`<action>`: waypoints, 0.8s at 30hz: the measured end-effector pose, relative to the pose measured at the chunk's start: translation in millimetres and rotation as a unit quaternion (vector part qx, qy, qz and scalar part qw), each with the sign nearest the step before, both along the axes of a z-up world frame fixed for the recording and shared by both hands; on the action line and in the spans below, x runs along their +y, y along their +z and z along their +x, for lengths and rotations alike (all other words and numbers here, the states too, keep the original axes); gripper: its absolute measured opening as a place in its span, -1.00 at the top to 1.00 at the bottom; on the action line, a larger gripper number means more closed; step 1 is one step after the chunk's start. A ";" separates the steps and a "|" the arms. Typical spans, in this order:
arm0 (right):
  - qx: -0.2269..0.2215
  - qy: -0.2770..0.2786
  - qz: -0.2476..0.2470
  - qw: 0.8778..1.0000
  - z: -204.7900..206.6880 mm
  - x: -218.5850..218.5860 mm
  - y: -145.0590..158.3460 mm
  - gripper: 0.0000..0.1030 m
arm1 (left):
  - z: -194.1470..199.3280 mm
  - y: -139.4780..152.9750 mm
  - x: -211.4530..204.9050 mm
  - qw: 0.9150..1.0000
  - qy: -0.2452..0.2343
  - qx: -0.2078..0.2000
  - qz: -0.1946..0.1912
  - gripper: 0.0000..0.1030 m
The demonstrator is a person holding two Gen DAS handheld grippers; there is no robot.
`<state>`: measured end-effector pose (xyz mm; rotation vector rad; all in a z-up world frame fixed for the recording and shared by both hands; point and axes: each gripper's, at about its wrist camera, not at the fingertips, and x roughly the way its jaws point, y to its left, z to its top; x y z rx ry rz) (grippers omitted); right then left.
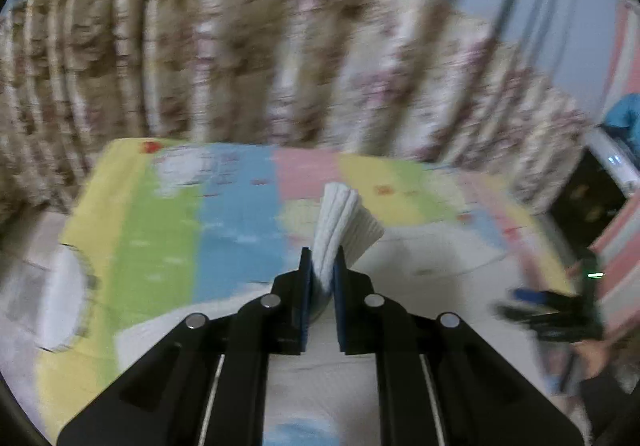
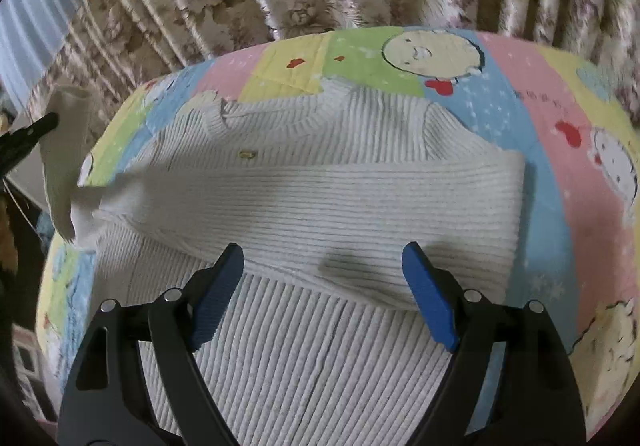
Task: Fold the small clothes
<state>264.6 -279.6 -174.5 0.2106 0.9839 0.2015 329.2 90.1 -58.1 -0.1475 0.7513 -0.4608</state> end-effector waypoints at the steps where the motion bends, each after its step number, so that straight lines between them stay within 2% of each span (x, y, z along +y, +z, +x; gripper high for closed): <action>1: 0.001 -0.006 0.006 1.000 0.5 -4.6 -1.0 -0.59 | -5.0 0.4 -14.6 1.000 -0.005 -0.002 -0.008 0.80; 3: 0.000 -0.016 0.012 1.000 0.9 -12.6 -0.8 -0.59 | -17.9 -4.9 -52.0 1.000 -0.009 -0.009 -0.007 0.80; 7: 0.000 -0.042 0.027 0.999 2.4 -36.3 -3.1 -0.59 | -27.6 -36.8 -108.6 0.999 -0.027 0.021 -0.036 0.80; 11: 0.006 -0.052 0.018 0.998 4.4 -55.8 -8.6 -0.58 | -30.3 -81.4 -150.5 0.997 -0.037 0.060 -0.009 0.80; 14: 0.005 -0.054 0.013 0.998 3.3 -61.4 -9.8 -0.58 | -31.1 -107.3 -166.1 0.996 -0.040 0.079 0.025 0.79; 16: 0.006 -0.054 0.015 0.998 3.2 -62.6 -11.5 -0.58 | -31.6 -115.4 -168.4 0.995 -0.044 0.085 0.041 0.71; 18: 0.006 -0.052 0.011 0.999 3.1 -60.6 -11.2 -0.58 | -34.1 -113.7 -165.6 0.994 -0.047 0.087 0.035 0.47; 20: 0.003 -0.045 0.015 0.999 2.9 -56.0 -8.0 -0.58 | -40.9 -107.1 -159.0 0.995 -0.045 0.084 0.031 -0.36; 22: -0.001 -0.031 0.025 0.999 3.1 -47.8 -3.3 -0.58 | -54.3 -86.9 -151.0 0.997 -0.033 0.050 0.043 -0.54; 24: -0.001 -0.018 0.029 0.999 3.8 -37.2 0.2 -0.58 | -62.2 -71.6 -145.1 0.997 -0.038 0.031 0.051 -0.56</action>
